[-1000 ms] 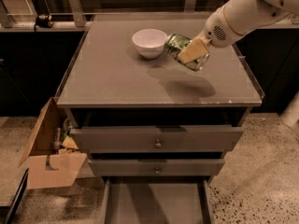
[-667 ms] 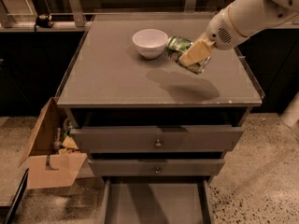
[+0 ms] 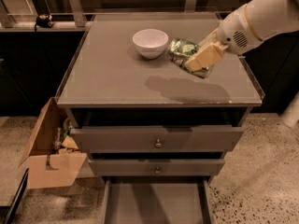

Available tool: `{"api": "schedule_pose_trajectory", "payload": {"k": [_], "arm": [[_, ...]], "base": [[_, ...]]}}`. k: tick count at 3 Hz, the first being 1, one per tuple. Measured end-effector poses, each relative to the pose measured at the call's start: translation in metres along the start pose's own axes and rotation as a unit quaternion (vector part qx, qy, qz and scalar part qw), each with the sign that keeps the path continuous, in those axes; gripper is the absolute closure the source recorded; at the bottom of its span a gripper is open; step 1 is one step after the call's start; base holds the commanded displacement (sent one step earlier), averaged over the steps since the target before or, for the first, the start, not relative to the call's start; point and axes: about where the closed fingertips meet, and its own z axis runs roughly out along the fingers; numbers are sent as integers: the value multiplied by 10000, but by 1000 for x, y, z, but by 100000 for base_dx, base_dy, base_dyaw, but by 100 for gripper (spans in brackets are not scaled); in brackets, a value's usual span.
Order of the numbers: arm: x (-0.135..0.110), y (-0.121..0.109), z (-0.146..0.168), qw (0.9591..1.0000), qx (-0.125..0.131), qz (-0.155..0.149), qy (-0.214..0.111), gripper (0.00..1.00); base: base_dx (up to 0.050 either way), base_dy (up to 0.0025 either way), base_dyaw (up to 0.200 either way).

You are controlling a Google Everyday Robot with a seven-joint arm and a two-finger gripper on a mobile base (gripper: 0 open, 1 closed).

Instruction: Place green can into bottom drawer

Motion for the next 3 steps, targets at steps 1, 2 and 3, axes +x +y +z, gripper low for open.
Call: {"api": "schedule_pose_trajectory", "payload": {"k": [1,2,3], "arm": [[3,14,-14,9994,105,-10,-344,100],[5,23,-22,9960,-97,15,-893,100],[5,23,-22,9960,-97,15,-893,100]], "base": [[0,0,0],[0,0,0],[-3948,-2,22]]}}
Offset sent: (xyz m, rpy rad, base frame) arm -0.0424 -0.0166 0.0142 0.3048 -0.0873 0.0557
